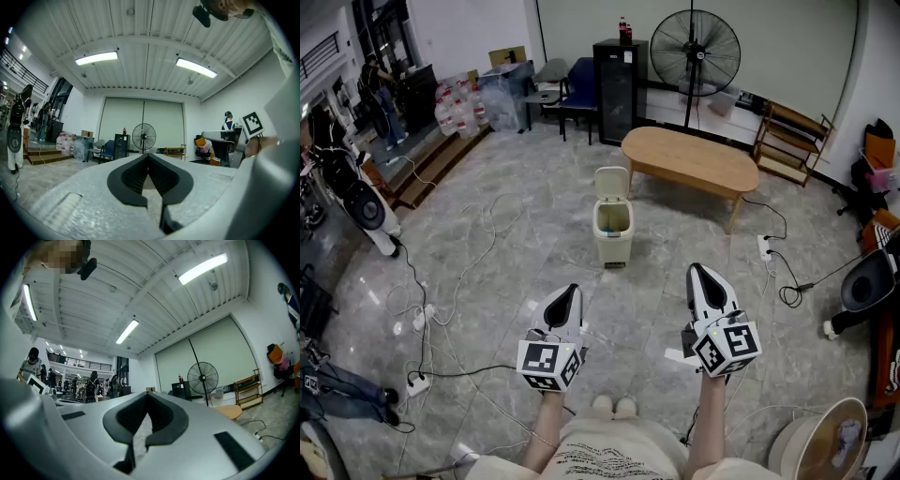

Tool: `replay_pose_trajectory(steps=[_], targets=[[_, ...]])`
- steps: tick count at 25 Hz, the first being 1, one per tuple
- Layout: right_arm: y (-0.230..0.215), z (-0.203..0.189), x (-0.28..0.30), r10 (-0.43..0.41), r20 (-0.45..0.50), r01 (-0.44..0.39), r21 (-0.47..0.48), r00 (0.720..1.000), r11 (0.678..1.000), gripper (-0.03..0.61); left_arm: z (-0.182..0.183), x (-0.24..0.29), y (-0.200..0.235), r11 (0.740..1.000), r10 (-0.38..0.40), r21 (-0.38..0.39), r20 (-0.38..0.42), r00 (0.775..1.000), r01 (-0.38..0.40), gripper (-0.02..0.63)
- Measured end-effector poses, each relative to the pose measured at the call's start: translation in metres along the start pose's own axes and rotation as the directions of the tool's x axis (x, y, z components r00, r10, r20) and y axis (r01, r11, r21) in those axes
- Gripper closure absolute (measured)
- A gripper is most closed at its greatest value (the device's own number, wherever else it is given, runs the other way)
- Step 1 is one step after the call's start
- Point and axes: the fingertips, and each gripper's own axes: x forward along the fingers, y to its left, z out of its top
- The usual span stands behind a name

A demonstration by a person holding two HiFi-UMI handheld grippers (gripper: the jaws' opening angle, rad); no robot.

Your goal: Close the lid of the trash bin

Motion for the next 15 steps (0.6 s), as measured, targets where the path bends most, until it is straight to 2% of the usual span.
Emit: replay_pose_trajectory(steps=[9,15], targets=[[0.002,-0.015,-0.004,0.025,-0.044,-0.026,-0.007,0.999,1.000,0.574,-0.007,-0.008,0.001,1.000,0.018,-0.010,-0.004,1.000,-0.018,0.591],[0.000,-0.010,-0.002,0.062,-0.002,-0.062,0.017,0.998,0.998,0.572,-0.004,-0.004,0.001,1.000,0.024,-0.017,0.007,1.000,-0.024,0.591]])
